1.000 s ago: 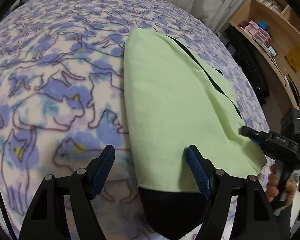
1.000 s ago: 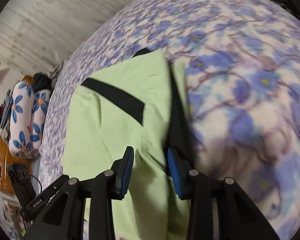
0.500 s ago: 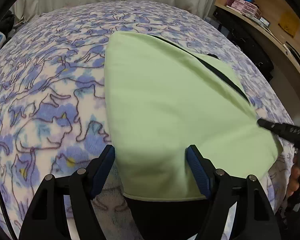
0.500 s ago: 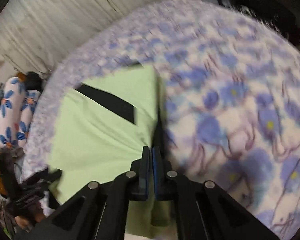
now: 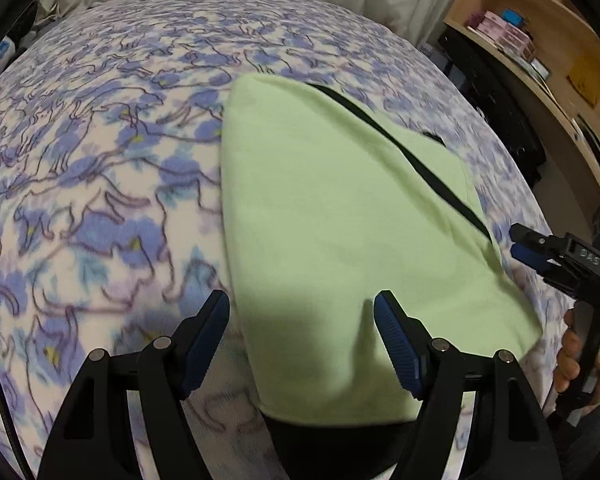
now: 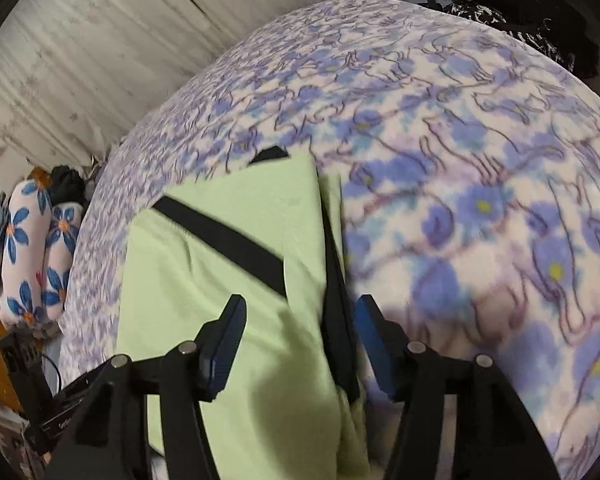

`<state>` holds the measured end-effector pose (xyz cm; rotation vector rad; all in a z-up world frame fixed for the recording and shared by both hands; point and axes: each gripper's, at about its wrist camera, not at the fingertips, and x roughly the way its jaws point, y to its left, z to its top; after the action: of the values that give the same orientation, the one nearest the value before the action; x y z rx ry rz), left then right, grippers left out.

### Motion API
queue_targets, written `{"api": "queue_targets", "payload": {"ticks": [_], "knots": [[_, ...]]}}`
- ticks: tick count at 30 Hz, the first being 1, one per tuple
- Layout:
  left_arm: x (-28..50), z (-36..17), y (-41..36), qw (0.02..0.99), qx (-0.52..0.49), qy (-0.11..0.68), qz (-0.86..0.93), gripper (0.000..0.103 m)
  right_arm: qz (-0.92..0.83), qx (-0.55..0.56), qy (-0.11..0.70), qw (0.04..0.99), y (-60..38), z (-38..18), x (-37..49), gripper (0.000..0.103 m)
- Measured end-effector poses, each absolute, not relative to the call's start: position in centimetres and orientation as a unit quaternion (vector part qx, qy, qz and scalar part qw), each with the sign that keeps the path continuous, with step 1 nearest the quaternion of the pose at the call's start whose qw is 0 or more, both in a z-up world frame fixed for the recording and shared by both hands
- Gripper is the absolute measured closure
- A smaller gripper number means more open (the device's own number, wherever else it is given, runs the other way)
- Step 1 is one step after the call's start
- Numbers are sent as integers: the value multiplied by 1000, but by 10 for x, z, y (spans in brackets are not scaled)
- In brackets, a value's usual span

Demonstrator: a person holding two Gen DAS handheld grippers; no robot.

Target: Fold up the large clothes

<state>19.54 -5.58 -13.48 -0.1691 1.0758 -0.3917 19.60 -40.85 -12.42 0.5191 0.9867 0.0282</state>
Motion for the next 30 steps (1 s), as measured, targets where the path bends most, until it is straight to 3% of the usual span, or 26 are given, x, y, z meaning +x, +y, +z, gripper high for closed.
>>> {"api": "queue_targets", "payload": {"ticks": [7,8,9,10,11,12,17,24,28,30], "knots": [[237,-146,-50,829,-94,519,-188,30,25,236,487,841,-414,-144,257,46],[241,-147,-49,827,-99,520,-191,30,33,231,491,839,-411,-147,264,51],[246,-150,-49,824,-105,522,-194,30,40,216,503,836,-406,-150,271,57],[250,-151,-50,822,-108,524,-195,30,36,198,509,837,-403,-150,274,72],[253,-153,-51,822,-110,524,-195,30,31,172,511,842,-399,-149,277,95],[256,-153,-52,821,-113,525,-195,30,32,161,511,844,-397,-148,277,99],[264,-151,-63,828,-99,516,-199,30,-4,125,453,882,-397,-120,261,102],[266,-159,-72,837,-83,508,-186,24,-26,120,505,855,-398,-156,276,101],[258,-144,-67,846,-79,501,-166,24,-53,136,507,849,-401,-137,270,89],[247,-127,-65,862,-72,475,-164,24,-49,143,488,859,-397,-120,262,89]]}}
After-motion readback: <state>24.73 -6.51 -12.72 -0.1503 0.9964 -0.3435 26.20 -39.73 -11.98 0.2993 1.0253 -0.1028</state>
